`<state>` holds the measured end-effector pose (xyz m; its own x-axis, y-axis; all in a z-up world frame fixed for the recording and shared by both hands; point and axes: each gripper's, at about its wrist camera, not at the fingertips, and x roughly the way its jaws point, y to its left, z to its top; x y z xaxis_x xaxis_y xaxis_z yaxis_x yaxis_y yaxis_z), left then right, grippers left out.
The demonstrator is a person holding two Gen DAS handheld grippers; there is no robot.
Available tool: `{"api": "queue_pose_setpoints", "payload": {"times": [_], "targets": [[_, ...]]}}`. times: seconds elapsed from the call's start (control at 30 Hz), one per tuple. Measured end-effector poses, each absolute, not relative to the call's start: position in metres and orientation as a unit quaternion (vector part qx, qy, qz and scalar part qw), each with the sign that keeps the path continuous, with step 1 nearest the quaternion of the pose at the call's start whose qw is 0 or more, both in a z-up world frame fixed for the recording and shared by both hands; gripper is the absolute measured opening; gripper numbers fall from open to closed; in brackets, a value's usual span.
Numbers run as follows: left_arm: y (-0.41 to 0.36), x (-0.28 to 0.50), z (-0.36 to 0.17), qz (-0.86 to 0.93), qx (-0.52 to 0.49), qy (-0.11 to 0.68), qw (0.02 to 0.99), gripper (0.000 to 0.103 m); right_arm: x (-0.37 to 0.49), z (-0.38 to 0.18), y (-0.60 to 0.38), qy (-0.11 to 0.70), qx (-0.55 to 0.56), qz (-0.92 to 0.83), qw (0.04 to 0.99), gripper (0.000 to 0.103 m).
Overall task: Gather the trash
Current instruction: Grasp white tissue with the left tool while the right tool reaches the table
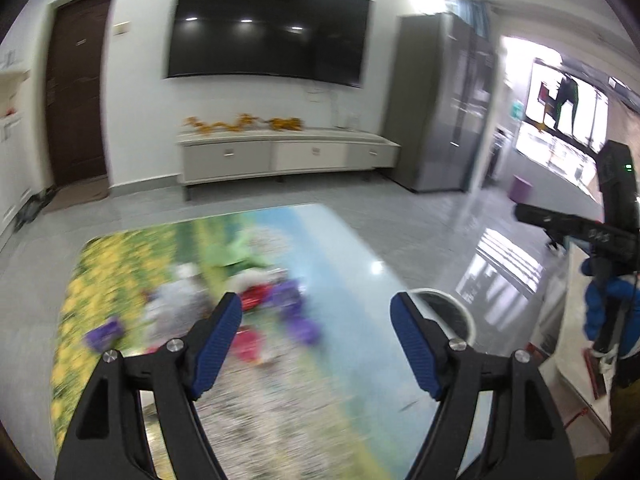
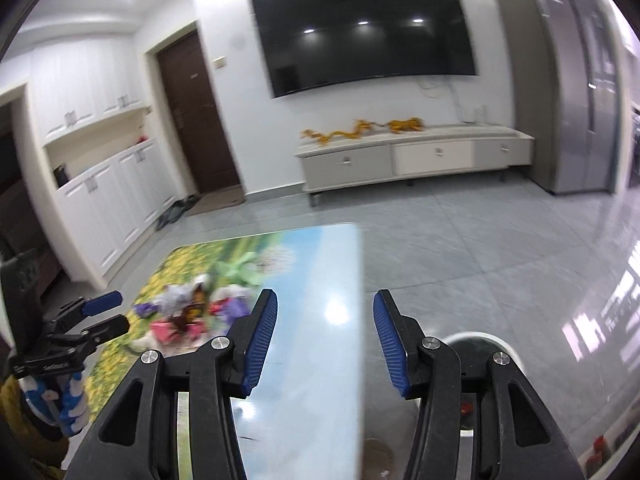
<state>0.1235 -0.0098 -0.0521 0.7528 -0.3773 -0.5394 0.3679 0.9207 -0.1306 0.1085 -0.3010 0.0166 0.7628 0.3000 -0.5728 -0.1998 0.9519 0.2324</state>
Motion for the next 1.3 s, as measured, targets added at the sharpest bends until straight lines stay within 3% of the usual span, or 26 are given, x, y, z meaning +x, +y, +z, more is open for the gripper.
{"api": "queue_pose_setpoints", "payload": {"times": [0.33,0.57,0.93,1.2,1.23,1.3], "targets": [[0.127,0.136,-0.116,-0.125,-0.062,0.336,0.932,0.075,0.154,-0.017,-0.16,0.397,0.009,0.232,0.888,0.05],[0.15,0.161,-0.161,-0.133,-0.063,0.385,0.911,0.076,0.194,-0.072,-0.093,0.459,-0.028,0.258,0.85,0.05],[0.136,0.185,-0.188,-0.172,-0.067,0.413,0.892,0.075,0.228,-0.122,-0.049,0.505,-0.074,0.271,0.817,0.05],[0.122,0.186,-0.195,-0.177,-0.038,0.427,0.886,0.04,0.237,-0.145,-0.042,0.527,-0.069,0.276,0.801,0.048],[0.121,0.185,-0.195,-0.177,-0.035,0.427,0.886,0.032,0.237,-0.147,-0.042,0.528,-0.069,0.277,0.8,0.047],[0.12,0.185,-0.195,-0.176,-0.03,0.428,0.886,0.024,0.238,-0.15,-0.041,0.53,-0.07,0.276,0.799,0.042]]}}
